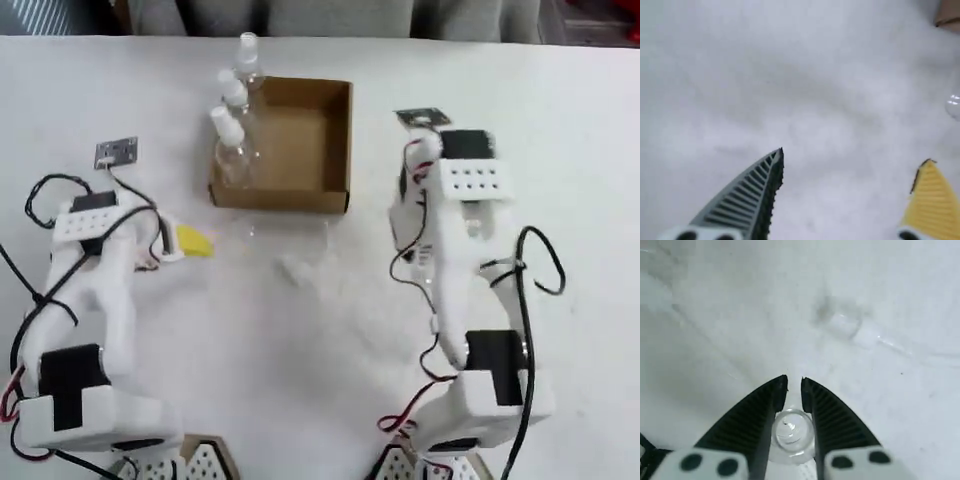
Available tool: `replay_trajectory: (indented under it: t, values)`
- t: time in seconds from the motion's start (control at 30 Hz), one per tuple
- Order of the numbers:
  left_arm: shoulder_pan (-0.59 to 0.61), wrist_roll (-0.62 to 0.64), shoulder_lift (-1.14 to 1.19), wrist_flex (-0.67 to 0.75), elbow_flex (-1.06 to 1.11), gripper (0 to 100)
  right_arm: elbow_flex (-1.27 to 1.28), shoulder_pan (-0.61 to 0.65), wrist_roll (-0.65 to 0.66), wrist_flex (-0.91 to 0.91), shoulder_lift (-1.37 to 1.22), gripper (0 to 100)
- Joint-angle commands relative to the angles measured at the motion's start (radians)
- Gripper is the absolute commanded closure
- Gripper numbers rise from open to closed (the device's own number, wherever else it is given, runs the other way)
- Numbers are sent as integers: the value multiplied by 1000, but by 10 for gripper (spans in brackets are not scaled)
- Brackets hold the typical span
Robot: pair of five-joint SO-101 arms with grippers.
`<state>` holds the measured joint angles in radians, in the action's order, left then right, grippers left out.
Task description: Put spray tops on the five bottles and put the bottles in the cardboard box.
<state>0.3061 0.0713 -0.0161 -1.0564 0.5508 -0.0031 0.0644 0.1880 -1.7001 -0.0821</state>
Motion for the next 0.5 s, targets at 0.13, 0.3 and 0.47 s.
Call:
replay_trajectory:
  t: [0.13, 0.3, 0.47]
  values:
    - [-5, 8, -58, 114, 69, 605, 181, -8, 43, 173, 44, 981]
    - [-5, 5, -58, 115, 74, 605, 275, 25, 5, 323, 44, 980]
    - [-5, 3, -51, 137, 77, 605, 322, 79, -6, 437, 42, 971]
